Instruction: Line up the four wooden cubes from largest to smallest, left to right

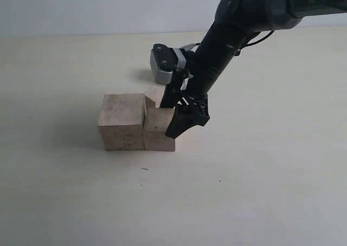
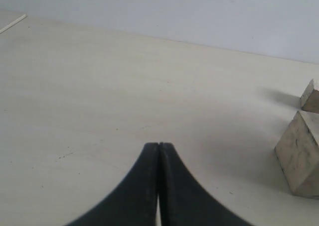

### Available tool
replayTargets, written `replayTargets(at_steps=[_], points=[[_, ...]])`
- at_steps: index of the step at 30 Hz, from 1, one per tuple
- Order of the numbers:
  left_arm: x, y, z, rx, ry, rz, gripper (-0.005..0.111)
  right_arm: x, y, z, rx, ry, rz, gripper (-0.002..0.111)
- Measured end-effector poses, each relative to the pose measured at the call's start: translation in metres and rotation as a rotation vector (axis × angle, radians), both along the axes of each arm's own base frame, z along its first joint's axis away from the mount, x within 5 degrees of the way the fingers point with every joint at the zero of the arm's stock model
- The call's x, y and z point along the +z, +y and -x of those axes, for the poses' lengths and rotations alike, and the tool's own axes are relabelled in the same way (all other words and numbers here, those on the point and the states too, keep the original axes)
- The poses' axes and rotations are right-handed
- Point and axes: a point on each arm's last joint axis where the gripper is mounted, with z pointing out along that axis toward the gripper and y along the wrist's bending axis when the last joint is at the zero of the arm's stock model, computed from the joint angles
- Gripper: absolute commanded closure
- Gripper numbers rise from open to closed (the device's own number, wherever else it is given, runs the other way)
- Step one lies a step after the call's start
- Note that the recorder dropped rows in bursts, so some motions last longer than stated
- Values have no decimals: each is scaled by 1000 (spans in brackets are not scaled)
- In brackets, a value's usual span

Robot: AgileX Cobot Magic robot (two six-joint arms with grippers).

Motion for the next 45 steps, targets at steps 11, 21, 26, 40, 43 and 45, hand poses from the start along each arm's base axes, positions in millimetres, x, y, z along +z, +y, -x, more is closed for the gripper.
replayTargets(at_steps=[11, 21, 26, 40, 43, 45], points=[[0, 0, 0, 0, 0, 0, 107, -2, 2, 0, 27, -15, -30, 108], [0, 0, 0, 0, 0, 0, 107, -2, 5, -2, 41, -38, -71, 108], [0, 0, 0, 0, 0, 0, 107, -6, 6, -4, 56, -69, -88, 108], [0, 0, 0, 0, 0, 0, 107, -7, 8, -7, 40, -107, -101, 59], [0, 0, 0, 0, 0, 0, 107, -7, 8, -7, 31, -98, -97, 39], [0, 0, 0, 0, 0, 0, 107, -7, 8, -7, 8, -88, -90, 31]])
